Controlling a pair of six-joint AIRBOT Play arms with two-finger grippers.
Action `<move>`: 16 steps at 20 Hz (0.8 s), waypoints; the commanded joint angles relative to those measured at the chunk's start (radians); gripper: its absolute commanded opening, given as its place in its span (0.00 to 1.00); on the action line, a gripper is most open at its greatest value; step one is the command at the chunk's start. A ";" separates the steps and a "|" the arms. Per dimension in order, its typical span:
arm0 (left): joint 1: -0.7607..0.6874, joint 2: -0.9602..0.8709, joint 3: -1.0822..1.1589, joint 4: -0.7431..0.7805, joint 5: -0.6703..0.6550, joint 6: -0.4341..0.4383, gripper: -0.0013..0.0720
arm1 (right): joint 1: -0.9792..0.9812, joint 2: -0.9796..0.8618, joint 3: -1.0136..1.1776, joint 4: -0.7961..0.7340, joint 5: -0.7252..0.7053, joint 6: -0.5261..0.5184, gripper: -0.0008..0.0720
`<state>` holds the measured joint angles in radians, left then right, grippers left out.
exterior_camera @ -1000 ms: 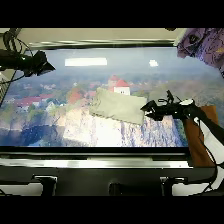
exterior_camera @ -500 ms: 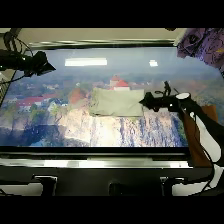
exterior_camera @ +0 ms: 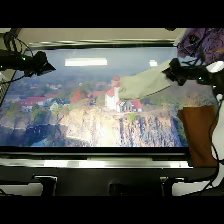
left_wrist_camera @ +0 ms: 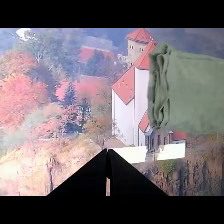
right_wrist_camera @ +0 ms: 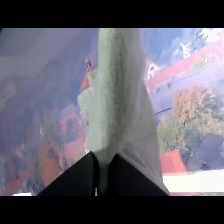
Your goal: Fold the clothes and pants, and hang the long-sleeved shirts on hangers.
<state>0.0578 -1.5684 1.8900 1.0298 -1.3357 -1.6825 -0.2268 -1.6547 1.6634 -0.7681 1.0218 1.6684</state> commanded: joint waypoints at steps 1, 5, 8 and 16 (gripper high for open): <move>0.001 -0.001 0.000 0.000 -0.002 0.000 0.04 | -0.095 0.017 0.113 -0.107 0.061 0.133 0.05; 0.001 -0.001 0.000 -0.001 -0.012 -0.001 0.04 | -0.180 0.074 0.127 -0.252 0.092 0.261 0.05; 0.001 -0.001 0.000 -0.001 -0.013 -0.001 0.04 | -0.220 0.121 0.127 -0.358 0.115 0.342 0.05; 0.001 -0.001 0.000 -0.001 -0.053 0.000 0.04 | -0.232 0.219 0.127 -0.587 0.159 0.492 0.05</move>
<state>0.0578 -1.5684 1.8900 1.0286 -1.3746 -1.6829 -0.4545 -1.4639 1.7897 -1.2690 1.1584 2.1010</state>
